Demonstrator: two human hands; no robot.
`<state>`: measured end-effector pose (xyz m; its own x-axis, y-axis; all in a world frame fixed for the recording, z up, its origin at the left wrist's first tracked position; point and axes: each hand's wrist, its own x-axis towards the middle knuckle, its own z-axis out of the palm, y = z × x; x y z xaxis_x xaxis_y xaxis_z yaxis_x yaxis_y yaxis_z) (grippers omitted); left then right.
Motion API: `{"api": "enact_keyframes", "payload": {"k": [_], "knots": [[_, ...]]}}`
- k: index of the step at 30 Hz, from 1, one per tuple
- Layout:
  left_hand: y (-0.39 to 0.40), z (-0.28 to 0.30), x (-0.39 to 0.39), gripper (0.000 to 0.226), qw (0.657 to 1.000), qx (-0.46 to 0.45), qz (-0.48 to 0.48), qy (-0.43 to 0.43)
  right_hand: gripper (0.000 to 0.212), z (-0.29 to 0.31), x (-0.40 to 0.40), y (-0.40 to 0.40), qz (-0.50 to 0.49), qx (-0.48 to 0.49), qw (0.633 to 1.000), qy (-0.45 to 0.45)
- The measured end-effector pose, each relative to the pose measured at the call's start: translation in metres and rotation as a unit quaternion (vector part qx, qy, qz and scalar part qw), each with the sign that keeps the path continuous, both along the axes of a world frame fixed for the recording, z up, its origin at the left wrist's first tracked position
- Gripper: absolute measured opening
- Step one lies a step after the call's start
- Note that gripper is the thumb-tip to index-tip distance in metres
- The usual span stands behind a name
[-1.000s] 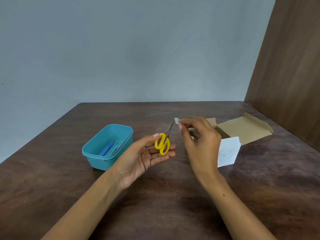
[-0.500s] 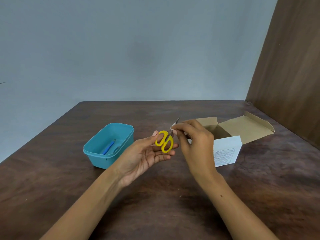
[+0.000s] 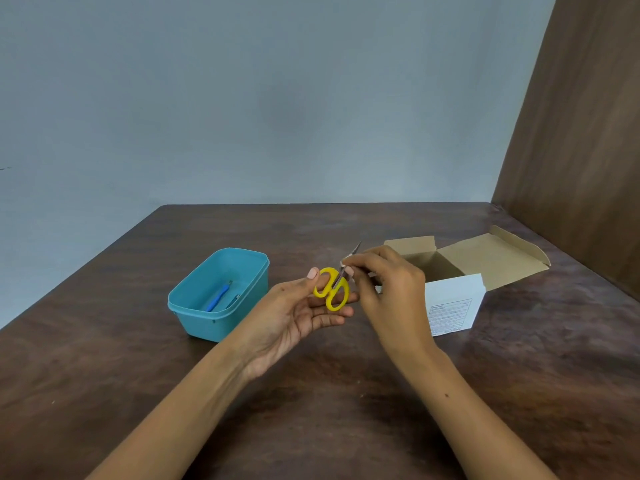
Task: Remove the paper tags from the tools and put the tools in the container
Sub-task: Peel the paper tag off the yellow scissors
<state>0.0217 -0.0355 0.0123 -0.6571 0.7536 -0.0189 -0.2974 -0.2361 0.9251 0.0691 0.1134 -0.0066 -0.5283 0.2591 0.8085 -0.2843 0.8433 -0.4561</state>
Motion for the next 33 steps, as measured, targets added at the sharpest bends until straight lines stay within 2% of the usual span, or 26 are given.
{"api": "enact_keyframes", "payload": {"k": [5,11,16,24,31,33], "knots": [[0.0000,-0.0016,-0.0045,0.040,1.000,0.007,0.028,0.000,0.014,-0.0001,0.0011,-0.0022,0.041,0.034,0.998,-0.035],[-0.0005,-0.0019,-0.0052,0.039,0.999,0.007,0.041,-0.002,0.015,0.0017,0.0022,-0.0024,0.061,0.043,0.997,-0.012],[0.0023,-0.0024,-0.0022,0.043,1.000,-0.002,0.009,0.000,0.011,0.0026,0.0044,-0.0002,0.032,0.019,0.999,0.020],[0.0008,-0.0093,-0.0095,0.038,0.997,0.023,0.060,-0.038,0.017,-0.0002,0.0016,-0.0031,0.118,0.077,0.989,-0.044],[0.0030,-0.0083,-0.0054,0.039,0.999,-0.009,0.034,-0.016,0.012,0.0022,0.0019,0.0037,0.071,0.057,0.996,-0.027],[0.0024,-0.0086,-0.0054,0.039,0.999,-0.004,0.035,-0.017,0.013,0.0027,0.0018,0.0046,0.086,0.057,0.994,-0.028]]}}
